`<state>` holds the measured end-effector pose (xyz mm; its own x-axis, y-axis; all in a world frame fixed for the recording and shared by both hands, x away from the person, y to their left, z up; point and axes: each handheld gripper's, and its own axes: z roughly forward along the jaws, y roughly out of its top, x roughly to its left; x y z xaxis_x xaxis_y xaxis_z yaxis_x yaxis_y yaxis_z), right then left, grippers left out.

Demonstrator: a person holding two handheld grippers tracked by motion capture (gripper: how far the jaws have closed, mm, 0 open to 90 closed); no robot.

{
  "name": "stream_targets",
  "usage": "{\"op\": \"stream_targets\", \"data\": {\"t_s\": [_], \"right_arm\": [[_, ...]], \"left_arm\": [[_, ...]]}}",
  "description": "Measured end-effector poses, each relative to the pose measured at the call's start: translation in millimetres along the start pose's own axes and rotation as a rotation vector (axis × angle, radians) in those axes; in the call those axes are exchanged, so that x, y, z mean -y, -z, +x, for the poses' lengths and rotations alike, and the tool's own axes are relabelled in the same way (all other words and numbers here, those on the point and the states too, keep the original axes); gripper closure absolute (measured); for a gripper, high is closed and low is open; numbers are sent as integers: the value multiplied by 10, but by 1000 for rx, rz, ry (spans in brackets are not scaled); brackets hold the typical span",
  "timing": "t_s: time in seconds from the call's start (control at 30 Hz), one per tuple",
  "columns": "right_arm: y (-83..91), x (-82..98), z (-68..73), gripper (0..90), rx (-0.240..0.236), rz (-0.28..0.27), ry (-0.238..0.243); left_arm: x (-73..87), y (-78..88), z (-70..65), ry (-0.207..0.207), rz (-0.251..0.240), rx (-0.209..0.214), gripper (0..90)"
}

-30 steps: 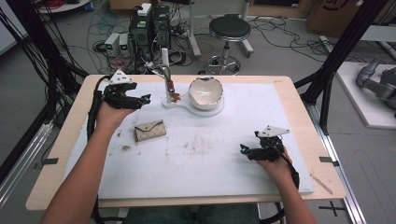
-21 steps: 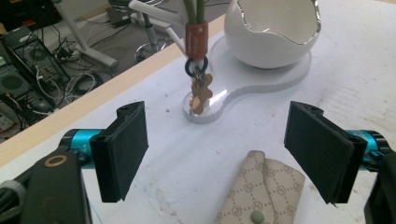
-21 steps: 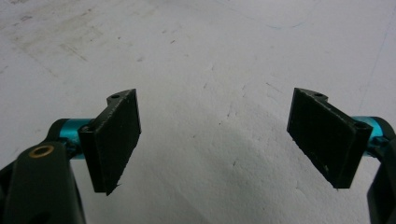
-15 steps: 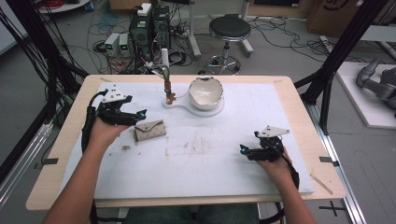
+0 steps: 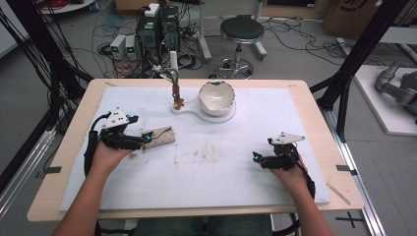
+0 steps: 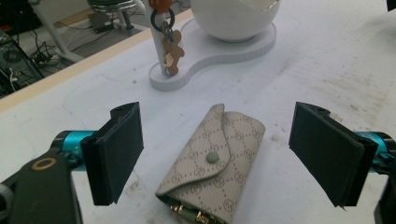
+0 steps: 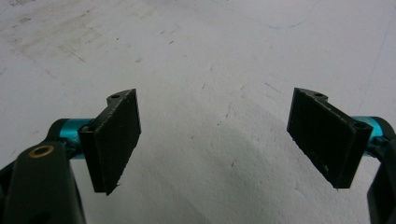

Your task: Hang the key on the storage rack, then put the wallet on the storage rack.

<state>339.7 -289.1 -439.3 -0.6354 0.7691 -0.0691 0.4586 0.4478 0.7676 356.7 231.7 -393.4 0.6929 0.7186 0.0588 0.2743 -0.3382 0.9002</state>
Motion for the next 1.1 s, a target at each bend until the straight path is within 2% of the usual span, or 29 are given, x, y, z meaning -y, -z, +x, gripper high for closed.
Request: {"op": "stream_targets", "data": {"t_s": [0.1, 0.13, 0.23, 0.8, 0.97, 1.1], "right_arm": [[2, 12, -10, 176, -4, 0, -11], [0, 15, -17, 176, -4, -2, -10], [-6, 18, -26, 176, -6, 0, -17], [3, 31, -49, 176, -1, 3, -14], [14, 32, -42, 176, -2, 2, -15], [16, 31, -33, 177, -2, 1, -4]], "left_arm": [[91, 5, 44, 28, -15, 25, 157], [103, 10, 52, 28, -28, 43, 151], [102, 31, 61, 18, -59, 62, 151], [140, 43, 128, 26, -29, 43, 151], [144, 30, 148, 10, -1, 42, 151], [144, 15, 176, 11, 0, 41, 151]]}}
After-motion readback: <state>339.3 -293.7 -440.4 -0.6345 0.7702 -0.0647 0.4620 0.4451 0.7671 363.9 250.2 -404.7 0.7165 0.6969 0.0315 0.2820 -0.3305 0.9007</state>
